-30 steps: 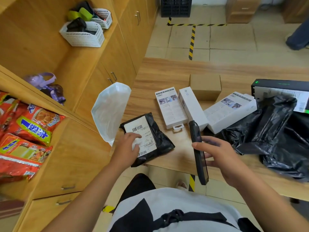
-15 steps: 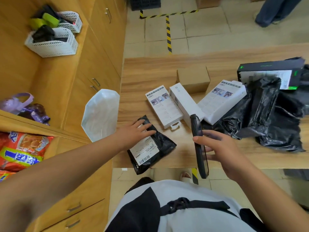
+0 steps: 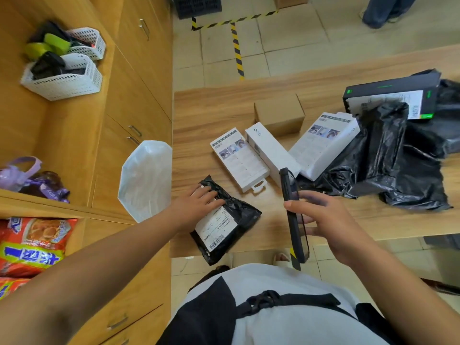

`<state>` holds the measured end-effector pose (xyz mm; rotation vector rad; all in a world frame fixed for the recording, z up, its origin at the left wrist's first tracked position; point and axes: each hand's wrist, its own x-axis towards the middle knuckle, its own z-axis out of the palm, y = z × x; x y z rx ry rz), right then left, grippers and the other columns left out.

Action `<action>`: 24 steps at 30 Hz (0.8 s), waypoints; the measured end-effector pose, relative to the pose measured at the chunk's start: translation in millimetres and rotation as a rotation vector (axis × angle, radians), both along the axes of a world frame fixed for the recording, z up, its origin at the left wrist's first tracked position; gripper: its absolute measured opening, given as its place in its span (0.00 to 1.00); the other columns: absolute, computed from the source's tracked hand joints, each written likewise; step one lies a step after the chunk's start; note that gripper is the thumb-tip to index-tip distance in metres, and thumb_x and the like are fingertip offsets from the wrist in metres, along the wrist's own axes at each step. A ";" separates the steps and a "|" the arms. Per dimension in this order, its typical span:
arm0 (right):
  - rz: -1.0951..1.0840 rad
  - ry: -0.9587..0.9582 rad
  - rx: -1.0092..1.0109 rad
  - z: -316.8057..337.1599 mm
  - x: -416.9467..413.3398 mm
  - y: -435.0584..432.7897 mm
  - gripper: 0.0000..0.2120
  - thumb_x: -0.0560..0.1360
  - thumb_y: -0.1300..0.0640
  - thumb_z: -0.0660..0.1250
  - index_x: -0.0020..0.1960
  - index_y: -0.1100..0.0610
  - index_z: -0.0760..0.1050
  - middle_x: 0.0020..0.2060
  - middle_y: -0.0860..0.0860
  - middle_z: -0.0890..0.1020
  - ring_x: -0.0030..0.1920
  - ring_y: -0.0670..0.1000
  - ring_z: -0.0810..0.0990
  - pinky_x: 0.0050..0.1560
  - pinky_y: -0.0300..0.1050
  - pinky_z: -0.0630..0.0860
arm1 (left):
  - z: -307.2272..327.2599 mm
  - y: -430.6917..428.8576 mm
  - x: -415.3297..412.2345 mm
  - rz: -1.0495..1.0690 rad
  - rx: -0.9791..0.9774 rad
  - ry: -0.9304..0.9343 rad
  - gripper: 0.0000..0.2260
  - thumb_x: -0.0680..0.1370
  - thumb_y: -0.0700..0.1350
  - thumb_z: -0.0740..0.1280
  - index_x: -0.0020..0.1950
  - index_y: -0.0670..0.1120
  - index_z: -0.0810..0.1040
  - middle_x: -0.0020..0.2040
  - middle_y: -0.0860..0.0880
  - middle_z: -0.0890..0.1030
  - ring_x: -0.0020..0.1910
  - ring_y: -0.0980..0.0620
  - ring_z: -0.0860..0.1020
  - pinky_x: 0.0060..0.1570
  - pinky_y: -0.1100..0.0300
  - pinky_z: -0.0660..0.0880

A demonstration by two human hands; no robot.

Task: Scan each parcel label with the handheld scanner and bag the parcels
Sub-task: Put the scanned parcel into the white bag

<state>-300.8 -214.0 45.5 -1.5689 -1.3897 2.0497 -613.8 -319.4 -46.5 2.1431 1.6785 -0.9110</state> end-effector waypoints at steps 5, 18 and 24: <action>0.042 0.028 0.011 2.9 -8.2 5.1 0.23 0.66 0.48 0.81 0.59 0.51 0.82 0.53 0.56 0.85 0.54 0.61 0.83 0.57 0.64 0.82 | 5.6 -15.9 -5.8 0.248 0.025 -0.049 0.55 0.63 0.63 0.76 0.80 0.49 0.48 0.77 0.43 0.58 0.76 0.42 0.56 0.76 0.48 0.52; 0.197 0.044 0.019 3.7 -27.2 7.9 0.40 0.57 0.43 0.80 0.66 0.56 0.79 0.60 0.59 0.82 0.60 0.65 0.80 0.62 0.68 0.78 | 5.5 -61.3 13.5 1.561 0.255 -0.236 0.54 0.57 0.71 0.75 0.74 0.45 0.59 0.67 0.43 0.67 0.67 0.40 0.66 0.62 0.45 0.67; 0.256 0.052 -0.002 3.0 -29.4 7.2 0.29 0.65 0.48 0.81 0.63 0.55 0.81 0.58 0.59 0.83 0.57 0.62 0.80 0.63 0.69 0.77 | -4.4 -42.7 38.2 1.825 0.421 -0.196 0.57 0.62 0.69 0.74 0.78 0.46 0.47 0.72 0.41 0.63 0.69 0.38 0.64 0.63 0.44 0.68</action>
